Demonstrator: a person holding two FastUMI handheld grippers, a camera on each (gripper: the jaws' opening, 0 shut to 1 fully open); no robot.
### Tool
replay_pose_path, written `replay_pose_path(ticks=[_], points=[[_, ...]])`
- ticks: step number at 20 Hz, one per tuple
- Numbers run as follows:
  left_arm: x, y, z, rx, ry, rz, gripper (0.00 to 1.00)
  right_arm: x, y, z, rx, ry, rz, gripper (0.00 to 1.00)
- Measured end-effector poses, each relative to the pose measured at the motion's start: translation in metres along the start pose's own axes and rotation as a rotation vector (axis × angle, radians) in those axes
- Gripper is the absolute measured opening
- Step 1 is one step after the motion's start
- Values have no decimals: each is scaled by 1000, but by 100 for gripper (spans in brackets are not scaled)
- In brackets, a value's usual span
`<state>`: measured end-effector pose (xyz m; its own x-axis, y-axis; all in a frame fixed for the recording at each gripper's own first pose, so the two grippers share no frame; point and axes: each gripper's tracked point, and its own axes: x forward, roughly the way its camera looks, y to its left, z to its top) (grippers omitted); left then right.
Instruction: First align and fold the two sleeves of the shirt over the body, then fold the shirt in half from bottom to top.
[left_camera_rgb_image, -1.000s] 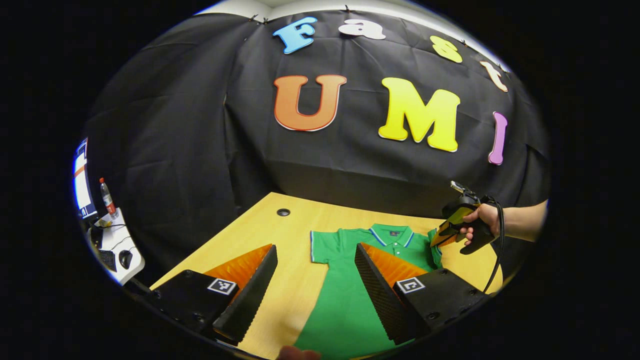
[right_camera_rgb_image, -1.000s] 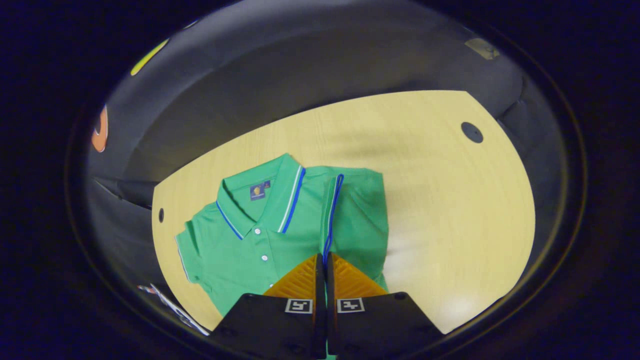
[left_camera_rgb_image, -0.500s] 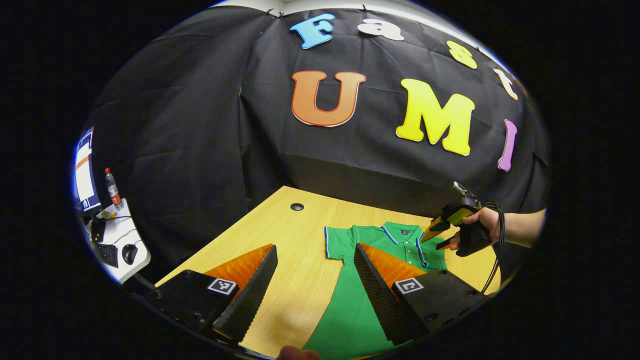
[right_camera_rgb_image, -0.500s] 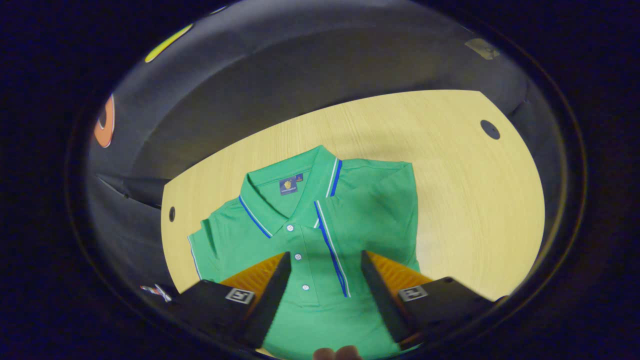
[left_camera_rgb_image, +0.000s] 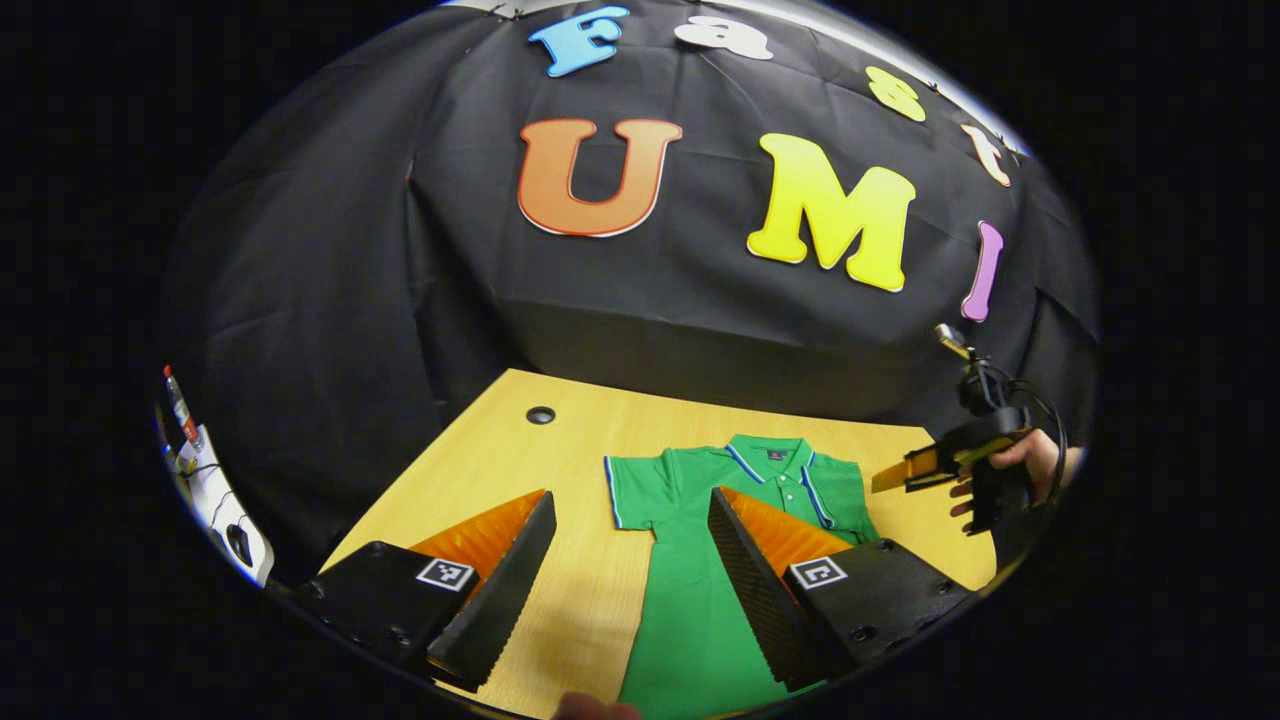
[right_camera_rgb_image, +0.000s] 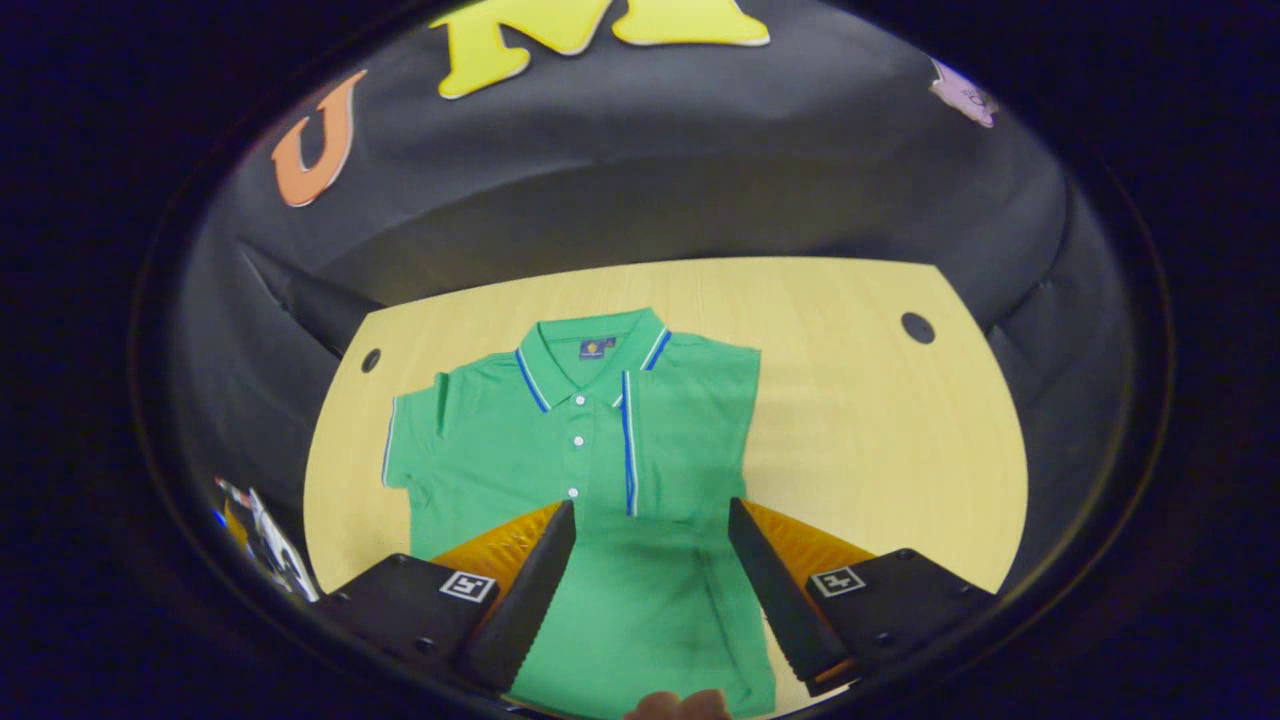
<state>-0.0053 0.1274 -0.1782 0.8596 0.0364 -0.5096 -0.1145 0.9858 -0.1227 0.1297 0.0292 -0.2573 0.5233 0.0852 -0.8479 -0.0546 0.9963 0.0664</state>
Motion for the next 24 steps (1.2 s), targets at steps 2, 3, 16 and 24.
replay_pose_path(ticks=[2, 3, 16, 24], points=[[20, -2, 1, 4, 36, -40, 99, -29, -20, -7, -56, -72, -33, 98], [30, -4, -1, 2, 58, -59, 99, -43, -31, -14, -79, -99, -56, 98], [161, 5, -42, -179, 471, -194, 98, -133, -138, -149, -38, -50, -188, 96], [198, 11, -92, -83, 789, -195, 96, -145, -153, -204, 64, 43, -159, 96]])
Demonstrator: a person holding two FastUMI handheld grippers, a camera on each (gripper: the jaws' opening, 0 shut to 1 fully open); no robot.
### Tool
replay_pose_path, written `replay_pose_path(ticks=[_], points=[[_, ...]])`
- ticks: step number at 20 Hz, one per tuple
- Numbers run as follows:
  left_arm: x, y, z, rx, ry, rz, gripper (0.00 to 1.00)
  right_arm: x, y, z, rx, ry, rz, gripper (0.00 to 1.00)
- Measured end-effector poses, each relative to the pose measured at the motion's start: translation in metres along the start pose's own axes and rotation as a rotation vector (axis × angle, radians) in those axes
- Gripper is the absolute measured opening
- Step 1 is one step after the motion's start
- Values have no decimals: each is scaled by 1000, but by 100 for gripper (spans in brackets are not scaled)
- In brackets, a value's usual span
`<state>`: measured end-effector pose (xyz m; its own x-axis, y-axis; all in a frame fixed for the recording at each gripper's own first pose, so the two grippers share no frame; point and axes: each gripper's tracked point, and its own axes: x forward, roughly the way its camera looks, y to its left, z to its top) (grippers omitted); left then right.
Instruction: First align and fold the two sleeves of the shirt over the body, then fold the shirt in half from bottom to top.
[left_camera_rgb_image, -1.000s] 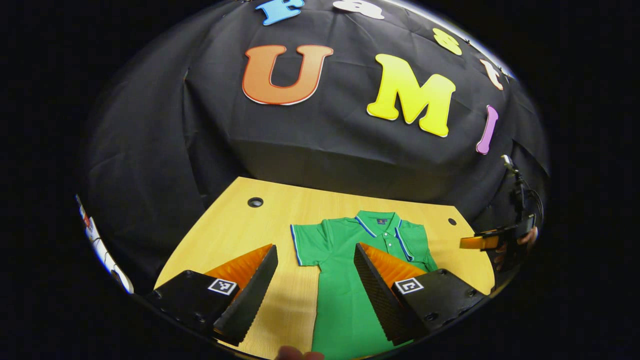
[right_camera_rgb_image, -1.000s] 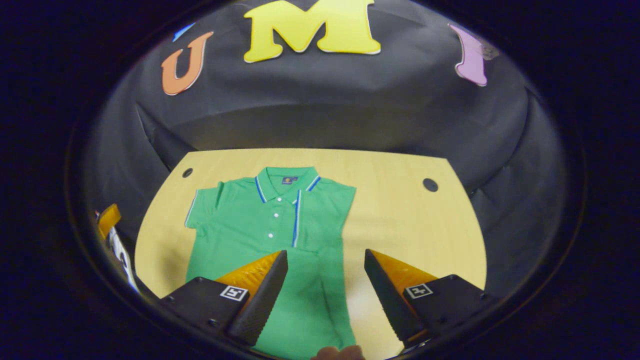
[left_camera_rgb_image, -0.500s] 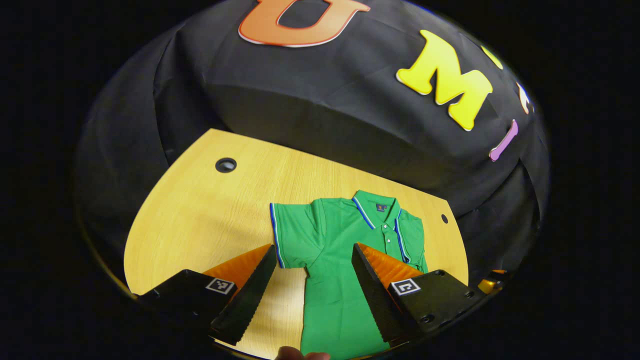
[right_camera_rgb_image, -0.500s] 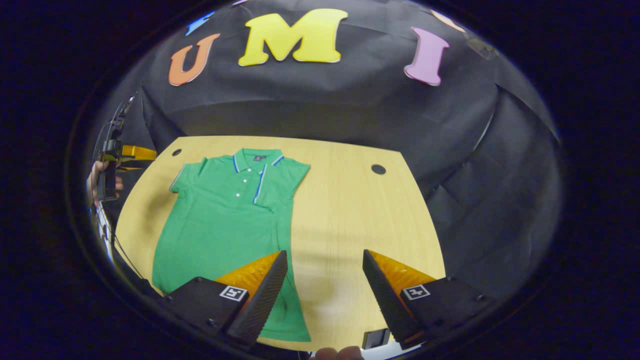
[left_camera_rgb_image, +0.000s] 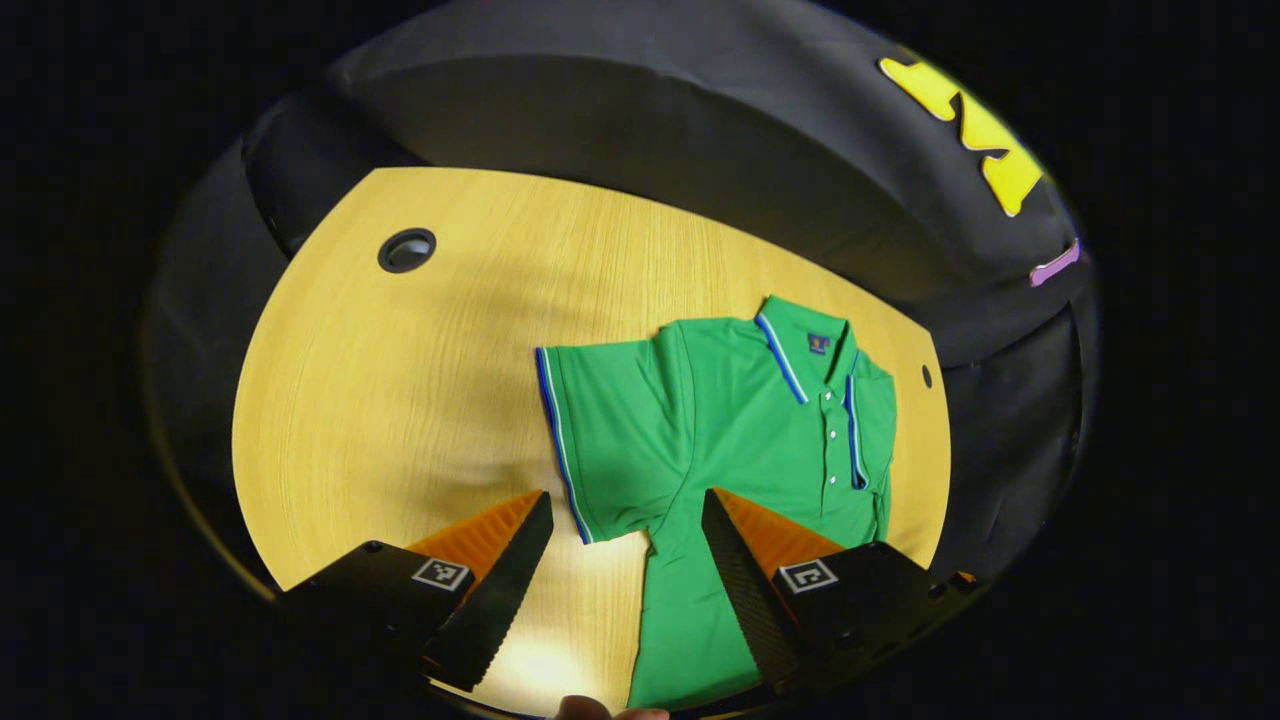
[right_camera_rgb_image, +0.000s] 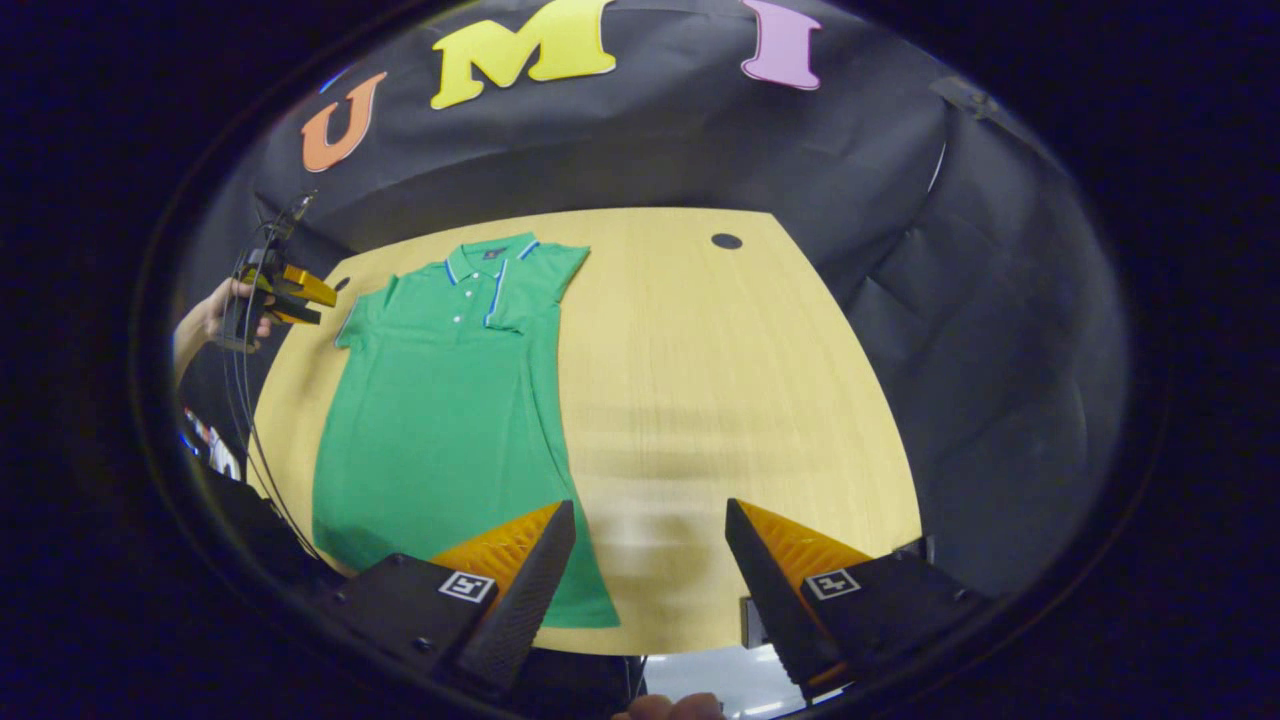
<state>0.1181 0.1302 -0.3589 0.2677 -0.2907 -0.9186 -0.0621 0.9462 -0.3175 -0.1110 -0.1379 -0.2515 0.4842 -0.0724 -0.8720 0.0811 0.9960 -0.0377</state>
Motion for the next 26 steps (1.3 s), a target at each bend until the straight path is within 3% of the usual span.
replay_pose_path(ticks=[3, 11, 12, 13, 14, 15, 16, 17, 18, 19, 21, 23, 26], points=[[19, 14, 0, -29, 63, 25, 95, -3, -10, -9, 12, 10, -16, 96], [40, 19, -1, -138, 82, 39, 88, -2, -30, -22, 86, 44, -39, 96], [43, 18, -2, -138, 85, 47, 86, -1, -32, -22, 86, 42, -39, 89], [46, 13, -3, -144, 90, 45, 90, 0, -32, -22, 83, 44, -39, 89], [47, 10, -3, -150, 95, 40, 75, 1, -32, -23, 79, 45, -36, 96], [48, 9, -4, -150, 101, 50, 61, 1, -32, -23, 77, 44, -35, 96], [50, 8, -5, -147, 103, 57, 54, 1, -34, -24, 76, 45, -35, 96], [51, 8, -4, -146, 107, 63, 47, 1, -35, -26, 77, 45, -35, 89], [52, 9, -4, -155, 105, 80, 43, 2, -36, -27, 81, 47, -37, 89], [51, 11, -3, -162, 103, 98, 34, 2, -37, -29, 89, 50, -36, 96], [53, 3, -5, -182, 100, 74, 16, 3, -41, -31, 109, 51, -37, 96], [51, -4, 3, -228, 67, 33, 7, 4, -44, -32, 123, 49, -41, 96], [42, -8, 13, -217, 5, 10, 4, 5, -46, -33, 133, 45, -39, 96]])
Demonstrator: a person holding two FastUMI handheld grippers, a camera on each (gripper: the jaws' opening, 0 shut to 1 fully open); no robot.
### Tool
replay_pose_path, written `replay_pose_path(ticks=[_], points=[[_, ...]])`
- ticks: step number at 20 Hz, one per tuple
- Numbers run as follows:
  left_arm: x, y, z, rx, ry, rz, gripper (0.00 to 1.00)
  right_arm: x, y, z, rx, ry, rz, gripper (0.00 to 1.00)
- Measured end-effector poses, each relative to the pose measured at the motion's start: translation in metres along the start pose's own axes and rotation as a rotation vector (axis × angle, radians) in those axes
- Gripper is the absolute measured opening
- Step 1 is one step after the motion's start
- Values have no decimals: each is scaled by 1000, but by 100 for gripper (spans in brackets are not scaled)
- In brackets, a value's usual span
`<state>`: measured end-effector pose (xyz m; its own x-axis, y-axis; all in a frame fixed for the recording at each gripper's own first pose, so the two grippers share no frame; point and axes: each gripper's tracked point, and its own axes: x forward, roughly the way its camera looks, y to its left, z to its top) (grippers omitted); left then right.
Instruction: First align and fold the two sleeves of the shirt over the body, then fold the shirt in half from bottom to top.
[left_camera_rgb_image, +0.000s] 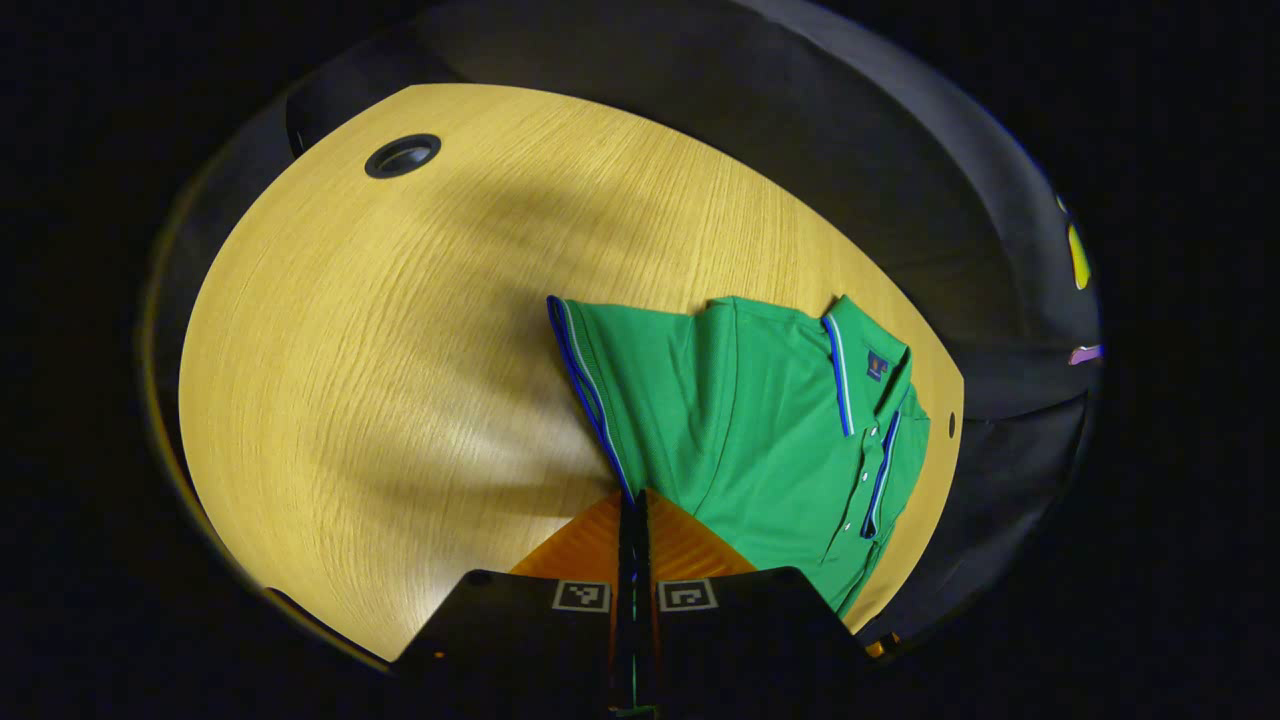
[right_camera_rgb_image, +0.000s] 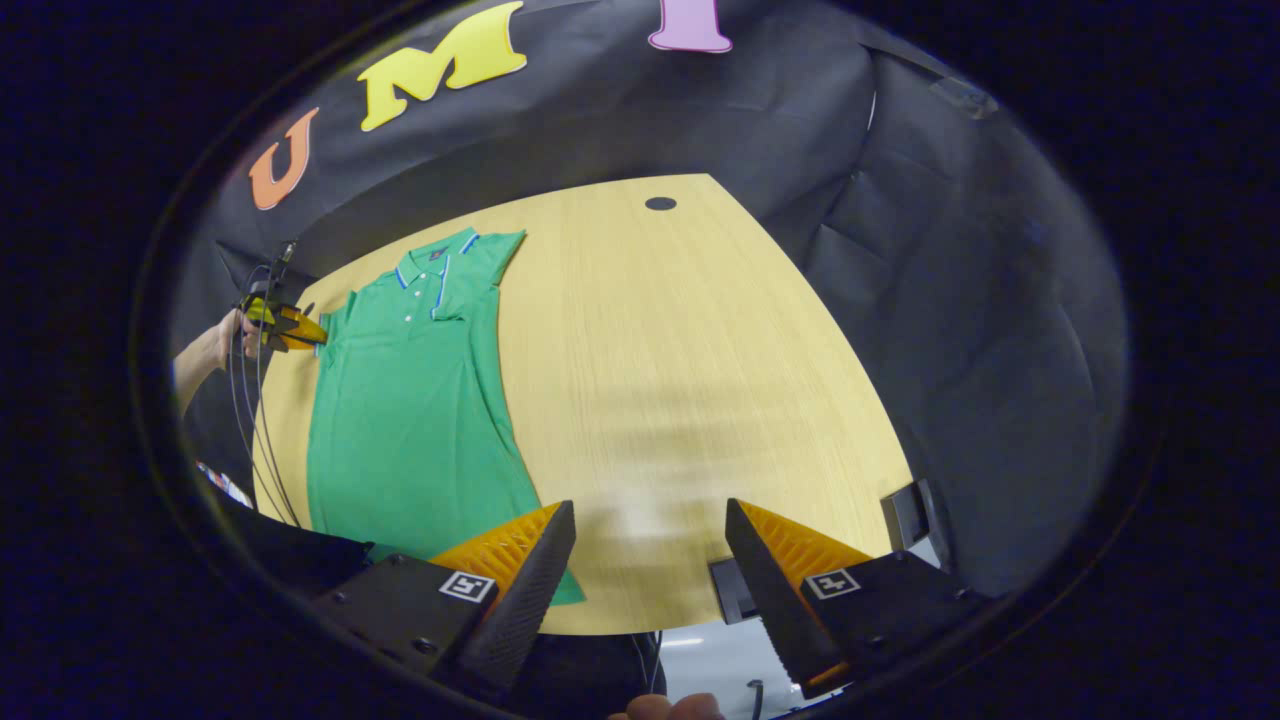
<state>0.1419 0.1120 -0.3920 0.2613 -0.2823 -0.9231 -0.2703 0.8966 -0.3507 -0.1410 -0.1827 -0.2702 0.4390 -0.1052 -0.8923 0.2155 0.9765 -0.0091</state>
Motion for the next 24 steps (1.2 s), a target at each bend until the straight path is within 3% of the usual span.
replay_pose_path(ticks=[3, 4, 11, 18, 24], points=[[-15, -8, 6, 35, -47, -12, 0, 1, 4, 0, -5, -4, 8, 96], [-22, -13, 8, 47, -55, -25, 4, 1, 5, 0, -6, -6, 14, 96], [-39, -67, 7, 194, -106, -39, 3, -5, 11, 1, -6, -36, 42, 96], [3, -131, -18, 363, -23, -26, 3, -13, -16, -15, 89, -53, -3, 96], [38, -161, -32, 359, -2, -33, 6, -14, -21, -27, 125, -43, -14, 98]])
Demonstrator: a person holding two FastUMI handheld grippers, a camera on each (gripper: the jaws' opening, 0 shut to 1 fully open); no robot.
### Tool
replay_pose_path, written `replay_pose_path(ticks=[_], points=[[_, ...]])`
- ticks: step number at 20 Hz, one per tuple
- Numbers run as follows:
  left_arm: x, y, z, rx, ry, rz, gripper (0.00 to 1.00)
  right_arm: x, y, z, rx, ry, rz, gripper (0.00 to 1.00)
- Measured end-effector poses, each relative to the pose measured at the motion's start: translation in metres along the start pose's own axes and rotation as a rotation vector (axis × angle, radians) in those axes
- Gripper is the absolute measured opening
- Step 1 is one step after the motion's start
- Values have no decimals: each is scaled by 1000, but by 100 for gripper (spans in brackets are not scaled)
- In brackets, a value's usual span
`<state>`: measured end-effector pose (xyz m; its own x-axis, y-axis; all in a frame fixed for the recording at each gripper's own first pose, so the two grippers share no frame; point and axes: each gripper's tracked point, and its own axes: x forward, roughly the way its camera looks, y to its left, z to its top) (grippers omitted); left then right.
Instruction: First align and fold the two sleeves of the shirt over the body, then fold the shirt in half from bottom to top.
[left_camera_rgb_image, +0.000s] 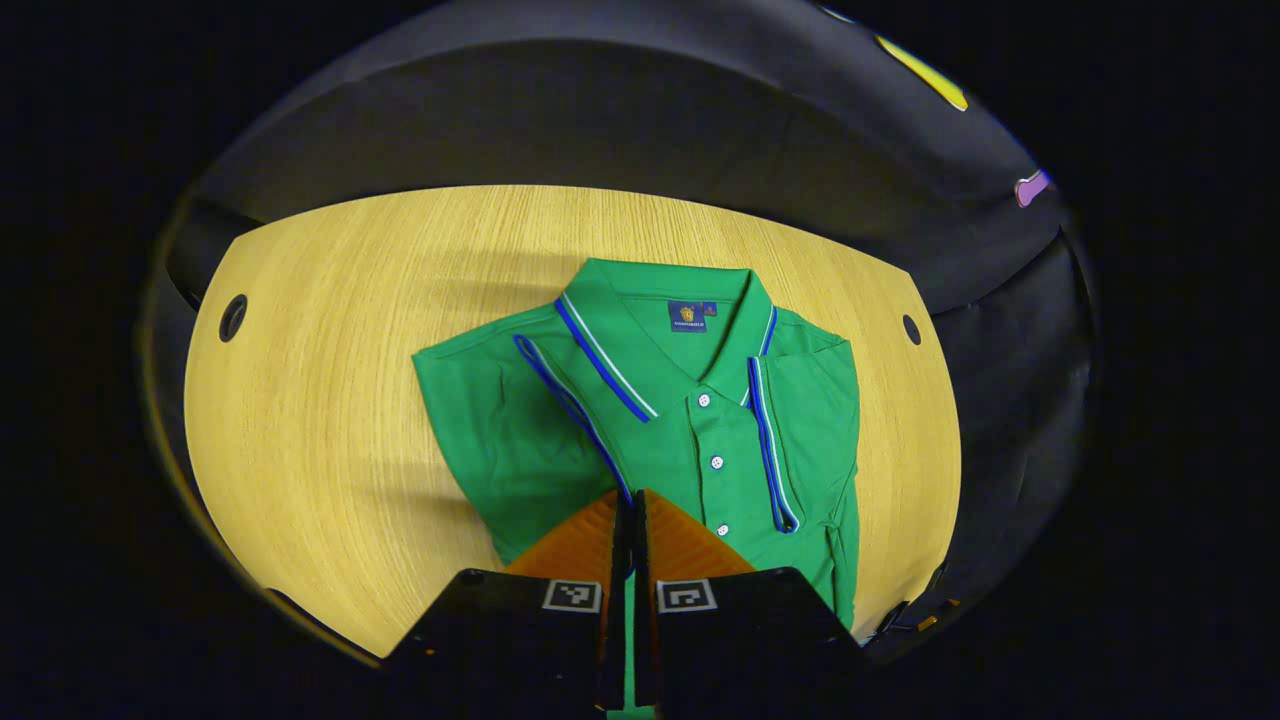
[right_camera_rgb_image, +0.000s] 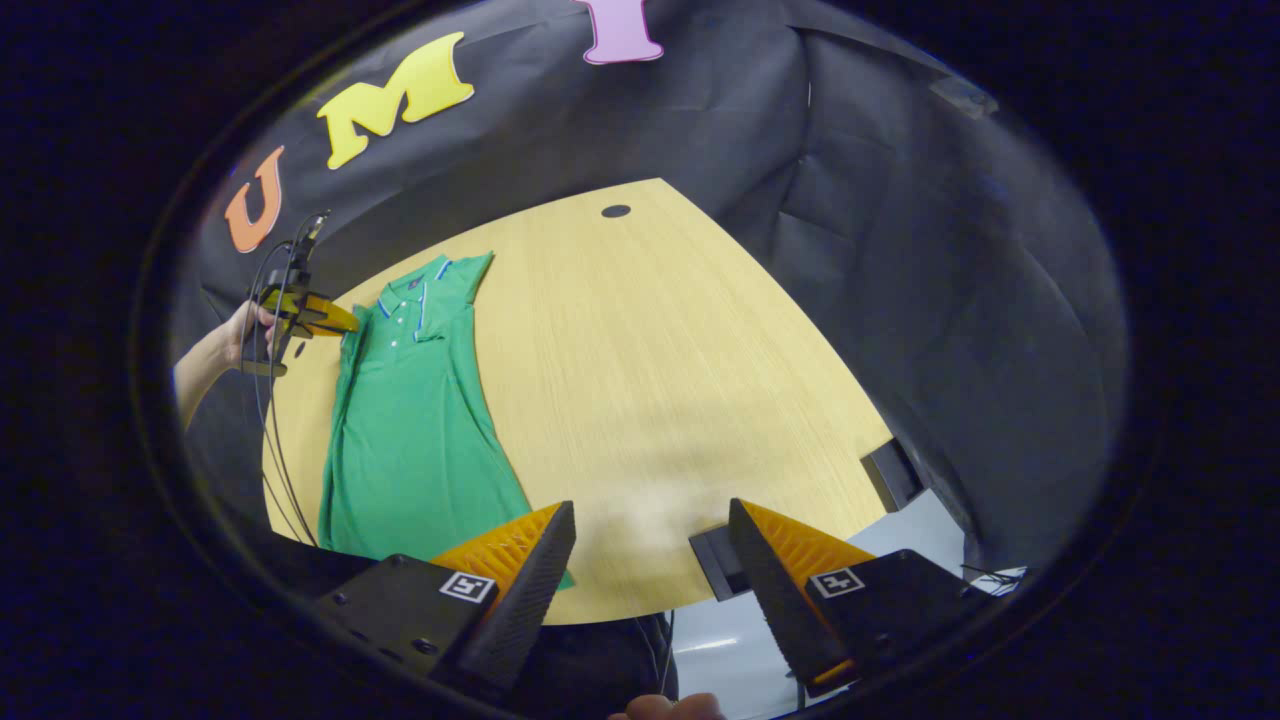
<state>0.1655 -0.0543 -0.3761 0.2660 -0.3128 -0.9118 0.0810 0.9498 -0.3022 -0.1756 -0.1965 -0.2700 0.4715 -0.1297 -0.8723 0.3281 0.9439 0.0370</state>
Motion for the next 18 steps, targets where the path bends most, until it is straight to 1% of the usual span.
replay_pose_path(ticks=[2, 3, 4, 5, 6, 7, 8, 9, 11, 12, 13, 14, 16, 18], points=[[-3, -5, 1, -8, -5, -12, 12, 1, 4, 1, -14, 0, 5, 98], [-8, -5, 1, -16, -10, -9, 23, 3, 7, 3, -25, 0, 10, 98], [-15, -4, 0, -26, -23, -9, 29, 4, 11, 5, -40, 2, 17, 98], [-24, -5, -1, -38, -46, -15, 33, 6, 17, 8, -60, -1, 25, 98], [-37, -1, 0, -38, -73, -14, 56, 8, 22, 13, -86, -8, 28, 98], [-48, 5, -4, -33, -97, 1, 70, 10, 30, 18, -113, -16, 40, 89], [-59, 12, -9, -25, -122, 19, 77, 12, 41, 22, -142, -21, 57, 98], [-73, 20, -16, -21, -145, 32, 90, 14, 52, 25, -172, -24, 73, 98], [-104, 30, -34, -25, -189, 44, 91, 17, 74, 33, -230, -32, 110, 98], [-120, 33, -44, -33, -214, 38, 91, 18, 87, 35, -258, -37, 133, 89], [-135, 34, -56, -38, -238, 28, 91, 18, 97, 37, -284, -43, 154, 98], [-149, 36, -70, -29, -263, 24, 91, 20, 107, 38, -312, -50, 173, 98], [-172, 36, -103, 39, -308, 9, 91, 20, 121, 38, -354, -65, 205, 98], [-186, 43, -142, 110, -331, 33, 90, 22, 127, 30, -389, -55, 224, 98]])
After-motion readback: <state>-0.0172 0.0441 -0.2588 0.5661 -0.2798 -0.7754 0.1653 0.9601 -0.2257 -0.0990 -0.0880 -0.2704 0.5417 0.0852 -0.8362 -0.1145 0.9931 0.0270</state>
